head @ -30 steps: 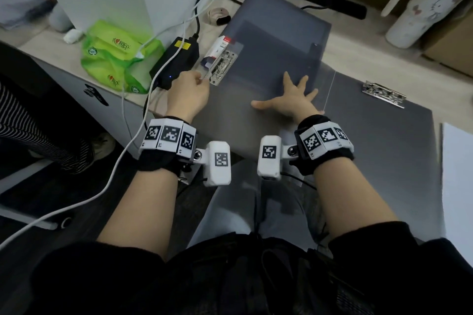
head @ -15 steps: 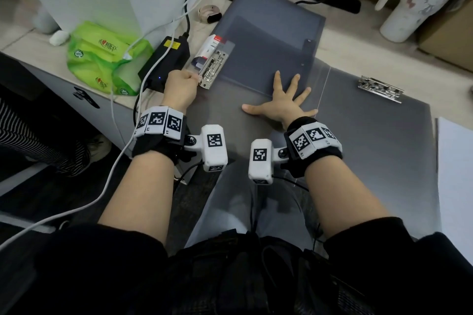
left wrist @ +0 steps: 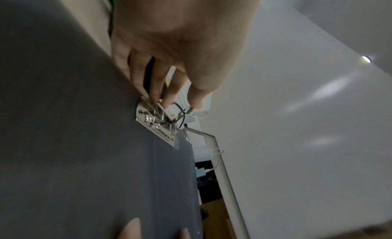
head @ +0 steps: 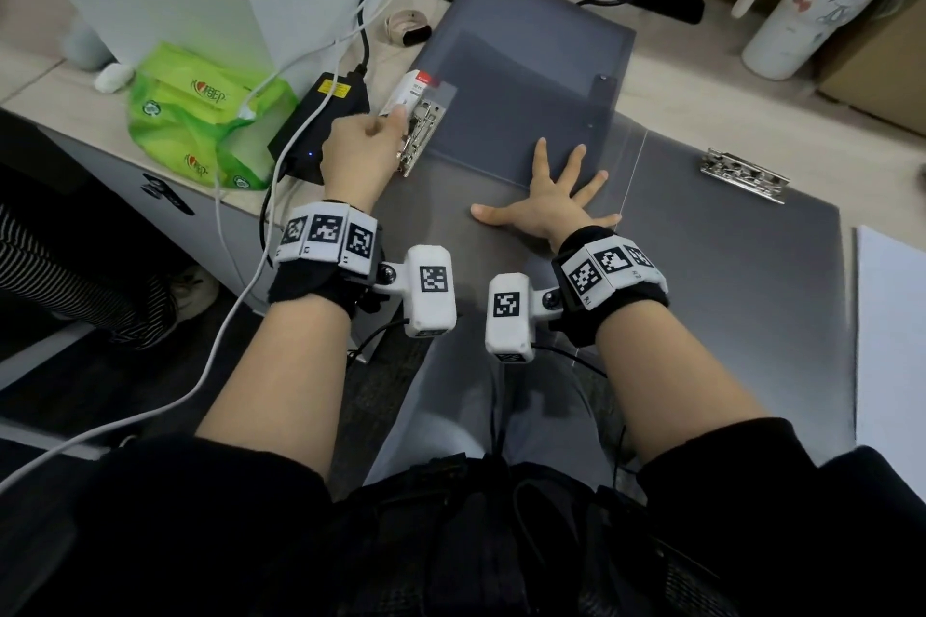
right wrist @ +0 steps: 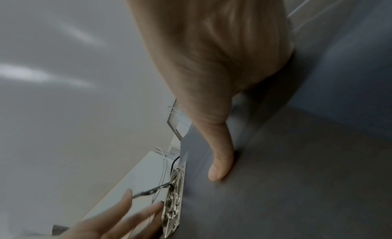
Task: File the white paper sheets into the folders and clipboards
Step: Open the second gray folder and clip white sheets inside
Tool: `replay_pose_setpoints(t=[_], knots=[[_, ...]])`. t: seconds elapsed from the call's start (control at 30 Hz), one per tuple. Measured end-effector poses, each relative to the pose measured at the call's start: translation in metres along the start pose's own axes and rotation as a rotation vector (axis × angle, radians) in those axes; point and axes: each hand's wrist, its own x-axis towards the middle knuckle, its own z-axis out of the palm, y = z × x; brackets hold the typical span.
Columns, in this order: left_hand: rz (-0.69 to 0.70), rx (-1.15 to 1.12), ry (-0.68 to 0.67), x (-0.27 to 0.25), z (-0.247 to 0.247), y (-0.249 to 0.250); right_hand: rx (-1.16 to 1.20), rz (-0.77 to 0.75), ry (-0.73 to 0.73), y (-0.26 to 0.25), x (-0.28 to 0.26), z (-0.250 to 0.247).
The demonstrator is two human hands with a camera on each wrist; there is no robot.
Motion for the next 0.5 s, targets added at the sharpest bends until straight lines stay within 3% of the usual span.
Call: replay_pose_setpoints(t=[0.17, 0.5], knots=[[0.262, 0.011, 0.141, 0.002, 0.011, 0.016, -0.007, -0.007, -0.005, 0.000, -0.001, -0.001], [0.380, -0.069, 0.200, 0.013, 0.028, 0.030, -0.011, -0.017, -0.008, 0.001, 0.002, 0.000]])
